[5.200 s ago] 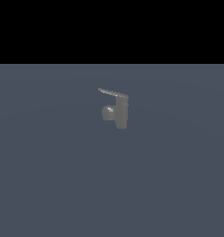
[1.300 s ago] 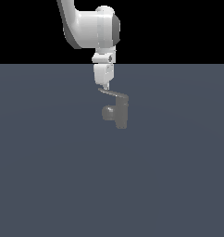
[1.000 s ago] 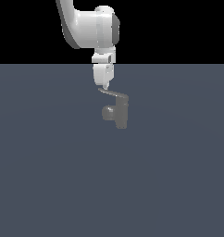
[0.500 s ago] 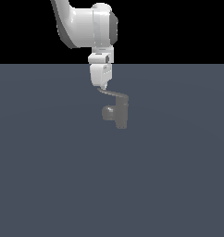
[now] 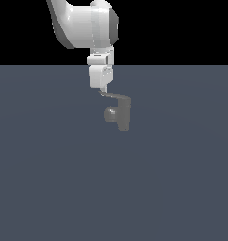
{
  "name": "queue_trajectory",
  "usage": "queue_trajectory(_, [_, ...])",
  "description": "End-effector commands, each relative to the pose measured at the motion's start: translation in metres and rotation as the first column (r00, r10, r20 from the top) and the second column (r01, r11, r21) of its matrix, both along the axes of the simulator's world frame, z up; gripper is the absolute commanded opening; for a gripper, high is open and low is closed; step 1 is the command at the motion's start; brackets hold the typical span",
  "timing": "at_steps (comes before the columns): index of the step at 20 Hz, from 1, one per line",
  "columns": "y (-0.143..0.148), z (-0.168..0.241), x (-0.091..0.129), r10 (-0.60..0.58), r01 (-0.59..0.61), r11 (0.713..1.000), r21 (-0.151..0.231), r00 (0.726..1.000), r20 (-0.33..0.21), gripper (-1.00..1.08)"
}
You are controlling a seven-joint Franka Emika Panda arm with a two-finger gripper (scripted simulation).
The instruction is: Turn on the faucet by rotating a designated handle.
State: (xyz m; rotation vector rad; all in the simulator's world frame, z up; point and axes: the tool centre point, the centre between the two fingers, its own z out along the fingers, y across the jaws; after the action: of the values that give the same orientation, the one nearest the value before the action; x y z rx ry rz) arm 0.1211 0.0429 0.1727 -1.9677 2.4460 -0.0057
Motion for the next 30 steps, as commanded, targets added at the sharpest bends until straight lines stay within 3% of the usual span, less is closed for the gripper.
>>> queue_trajectory(1, [0.005,0.0,-0.008,0.004,-0.004,1.0,0.002,1.0,-0.005,-1.0])
queue_trajectory(9, [0.012,0.0,-0.024,0.004,-0.004,1.0,0.002,1.0,-0.005,-1.0])
queue_trajectory(30, [-0.009,0.0,-0.072,0.002,-0.002,1.0,0.0,1.0,-0.003,-1.0])
